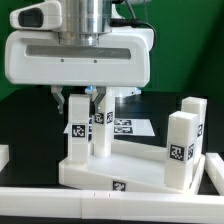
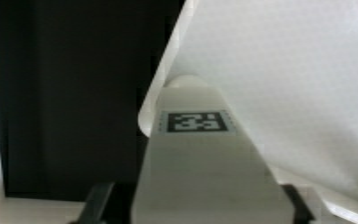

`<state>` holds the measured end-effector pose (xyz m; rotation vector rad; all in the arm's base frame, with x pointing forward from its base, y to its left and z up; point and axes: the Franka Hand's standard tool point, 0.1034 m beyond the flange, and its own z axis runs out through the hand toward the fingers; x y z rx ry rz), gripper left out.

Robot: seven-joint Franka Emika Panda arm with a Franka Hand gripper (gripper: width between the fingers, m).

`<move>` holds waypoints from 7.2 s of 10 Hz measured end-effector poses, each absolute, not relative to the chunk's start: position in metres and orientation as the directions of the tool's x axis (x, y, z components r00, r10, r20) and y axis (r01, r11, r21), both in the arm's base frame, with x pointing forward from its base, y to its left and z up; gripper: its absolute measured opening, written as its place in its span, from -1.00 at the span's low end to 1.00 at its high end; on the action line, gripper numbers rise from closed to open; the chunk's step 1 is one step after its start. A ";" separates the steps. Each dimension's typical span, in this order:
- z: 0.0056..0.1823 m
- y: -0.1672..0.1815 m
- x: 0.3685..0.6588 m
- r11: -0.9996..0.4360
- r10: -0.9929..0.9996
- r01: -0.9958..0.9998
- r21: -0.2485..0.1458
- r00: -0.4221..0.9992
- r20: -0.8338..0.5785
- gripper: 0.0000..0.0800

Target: Assemble desk

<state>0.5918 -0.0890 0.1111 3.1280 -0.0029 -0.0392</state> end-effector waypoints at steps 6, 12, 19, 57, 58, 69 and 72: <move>0.110 -0.089 0.592 -0.922 -0.388 -0.388 0.008 0.922 -0.020 -0.28; 0.109 -0.083 0.593 -0.566 -0.824 -0.824 0.002 0.566 -0.026 -0.27; 0.109 -0.081 0.595 -0.133 -0.991 -0.991 0.006 0.133 -0.032 -0.24; 0.101 -0.093 0.593 -0.553 -0.833 -0.833 -0.027 0.553 -0.013 -0.27; 0.101 -0.092 0.594 -0.489 -0.872 -0.872 -0.026 0.489 -0.015 -0.27; 0.101 -0.080 0.596 -0.443 -0.896 -0.896 -0.028 0.443 -0.018 0.53; 0.103 -0.076 0.596 -0.668 -0.744 -0.744 -0.031 0.668 -0.009 0.62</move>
Offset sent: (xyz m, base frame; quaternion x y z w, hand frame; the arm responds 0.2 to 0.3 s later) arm 0.0000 0.0000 0.0000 0.0000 0.0000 0.1938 0.9810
